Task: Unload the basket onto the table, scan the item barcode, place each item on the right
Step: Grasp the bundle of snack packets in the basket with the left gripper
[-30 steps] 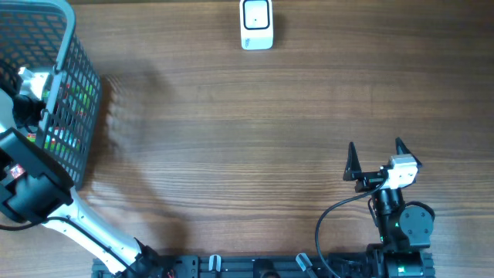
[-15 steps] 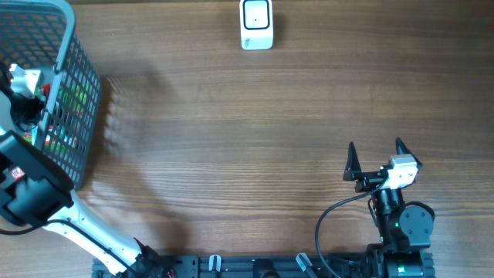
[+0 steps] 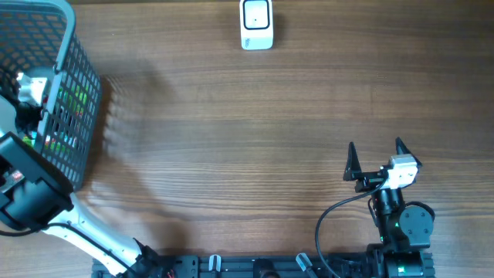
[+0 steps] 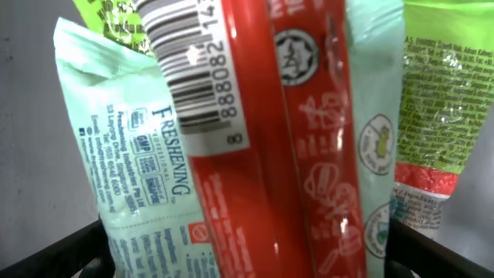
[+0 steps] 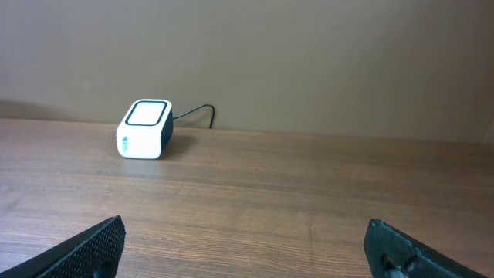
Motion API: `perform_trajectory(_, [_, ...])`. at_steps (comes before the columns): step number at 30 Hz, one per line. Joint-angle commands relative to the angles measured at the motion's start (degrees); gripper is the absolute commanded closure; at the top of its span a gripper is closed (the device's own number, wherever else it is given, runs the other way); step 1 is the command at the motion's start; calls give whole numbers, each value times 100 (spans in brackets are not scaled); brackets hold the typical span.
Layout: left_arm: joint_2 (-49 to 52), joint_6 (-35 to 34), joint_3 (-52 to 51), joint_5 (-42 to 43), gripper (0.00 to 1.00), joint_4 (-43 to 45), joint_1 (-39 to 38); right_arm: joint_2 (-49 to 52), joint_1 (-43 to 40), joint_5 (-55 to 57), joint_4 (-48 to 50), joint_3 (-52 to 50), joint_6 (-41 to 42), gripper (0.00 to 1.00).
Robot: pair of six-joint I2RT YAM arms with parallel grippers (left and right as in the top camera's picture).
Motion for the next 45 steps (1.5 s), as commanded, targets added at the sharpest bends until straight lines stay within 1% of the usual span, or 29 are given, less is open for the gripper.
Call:
perform_trajectory(1, [-31, 44, -428, 68, 0, 251, 151, -26, -20, 50, 13, -7, 46, 0])
perform_trajectory(5, [-28, 46, -774, 483, 0, 592, 254, -26, -20, 50, 13, -7, 46, 0])
perform_trajectory(8, [-28, 44, -1043, 540, 0, 835, 291, -26, -20, 50, 13, -7, 46, 1])
perform_trajectory(12, [-28, 22, -1169, 590, 0, 938, 291, -26, -20, 50, 15, -7, 46, 0])
perform_trajectory(14, [-76, -140, -1084, 741, 0, 935, 291, -26, -20, 50, 13, -7, 46, 0])
perform_trajectory(17, [-216, -551, -737, 737, 0, 929, 291, -26, -20, 50, 13, -7, 46, 0])
perform_trajectory(23, [-553, -560, -184, 754, 0, 776, 297, -26, -20, 50, 13, -7, 46, 0])
perform_trajectory(26, [-538, -511, -173, 778, 0, 719, 348, -26, -20, 50, 13, -7, 48, 0])
perform_trajectory(30, [-409, 216, -177, 1329, 0, 363, 426, -26, -20, 50, 13, -7, 44, 0])
perform_trajectory(45, [540, 190, -184, 1182, 0, 365, 522, -26, -20, 50, 13, -7, 46, 0])
